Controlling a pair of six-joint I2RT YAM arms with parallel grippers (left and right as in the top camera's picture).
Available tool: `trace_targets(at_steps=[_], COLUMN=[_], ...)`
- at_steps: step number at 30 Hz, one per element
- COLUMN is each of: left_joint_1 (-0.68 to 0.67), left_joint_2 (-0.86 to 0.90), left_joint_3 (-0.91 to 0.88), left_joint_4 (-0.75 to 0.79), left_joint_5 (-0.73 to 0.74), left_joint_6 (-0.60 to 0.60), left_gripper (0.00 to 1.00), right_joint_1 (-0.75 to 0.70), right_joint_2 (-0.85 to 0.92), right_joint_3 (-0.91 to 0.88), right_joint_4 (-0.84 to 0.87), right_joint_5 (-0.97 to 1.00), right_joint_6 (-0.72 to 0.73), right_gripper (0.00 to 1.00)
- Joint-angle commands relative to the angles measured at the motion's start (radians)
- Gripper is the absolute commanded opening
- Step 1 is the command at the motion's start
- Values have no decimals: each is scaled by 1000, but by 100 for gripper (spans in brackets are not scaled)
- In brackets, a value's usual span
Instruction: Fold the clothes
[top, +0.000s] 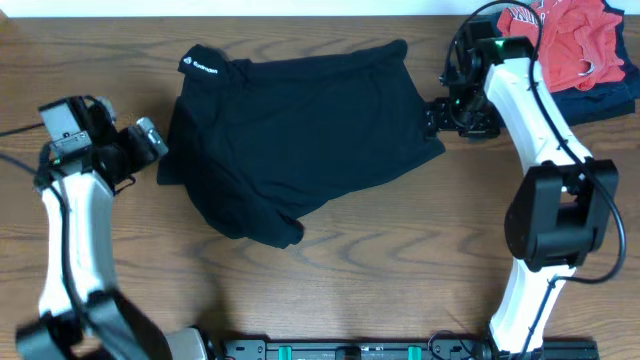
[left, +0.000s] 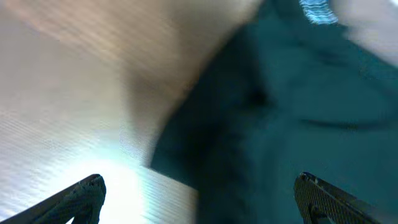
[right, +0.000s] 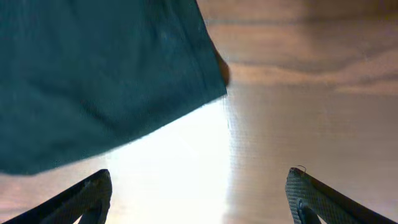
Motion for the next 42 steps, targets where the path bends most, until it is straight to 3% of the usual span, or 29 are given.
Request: trace_targets(at_steps=[1, 14, 19, 29, 35, 40, 42], left_joint_1=[-97, -665, -787, -811, -811, -809, -803], left_joint_2=[-50, 31, 120, 317, 342, 342, 341], left_joint_3=[14, 0, 0, 0, -2, -2, 0], left_joint_4=[-72, -217, -299, -341, -386, -420, -420], left_joint_5=[129, 116, -85, -90, -90, -91, -93], left_joint_6=[45, 369, 342, 268, 222, 178, 175], left_gripper=[98, 98, 98, 98, 66, 14, 6], right_joint_1=[-8, -31, -31, -29, -29, -27, -27], right_joint_2=[-104, -128, -128, -128, -127, -124, -124], right_joint_3=[-1, -2, -2, -2, -2, -6, -16], right_joint_4=[-25, -23, -26, -19, -16, -16, -19], right_joint_5=[-11, -5, -4, -4, -5, -5, -5], right_joint_6=[16, 16, 15, 4, 5, 5, 5], right_gripper=[88, 90, 90, 90, 90, 89, 87])
